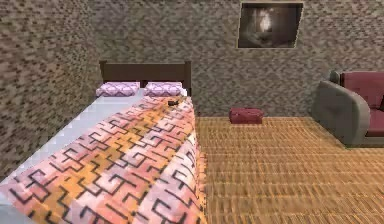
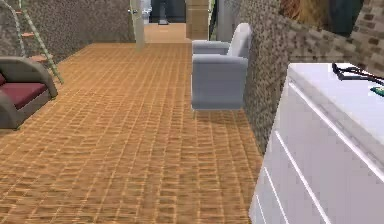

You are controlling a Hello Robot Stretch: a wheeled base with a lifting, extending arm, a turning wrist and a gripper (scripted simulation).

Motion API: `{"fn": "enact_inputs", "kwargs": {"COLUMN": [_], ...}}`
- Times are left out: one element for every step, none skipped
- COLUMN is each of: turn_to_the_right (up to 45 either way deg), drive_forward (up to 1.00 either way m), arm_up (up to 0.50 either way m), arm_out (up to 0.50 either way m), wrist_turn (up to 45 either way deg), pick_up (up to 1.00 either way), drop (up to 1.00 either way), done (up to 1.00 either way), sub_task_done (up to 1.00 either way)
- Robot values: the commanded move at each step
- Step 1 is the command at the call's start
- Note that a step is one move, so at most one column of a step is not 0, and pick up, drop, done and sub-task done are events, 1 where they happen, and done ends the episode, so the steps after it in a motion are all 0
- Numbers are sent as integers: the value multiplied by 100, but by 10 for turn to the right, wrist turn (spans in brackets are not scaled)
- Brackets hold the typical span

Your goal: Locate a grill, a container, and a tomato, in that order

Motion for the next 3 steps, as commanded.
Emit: {"fn": "enact_inputs", "kwargs": {"turn_to_the_right": [450,300,0], "drive_forward": [0,0,100], "arm_up": [0,0,0], "arm_out": [0,0,0], "wrist_turn": [0,0,0], "pick_up": [0,0,0], "drop": [0,0,0], "done": [0,0,0], "sub_task_done": [0,0,0]}}
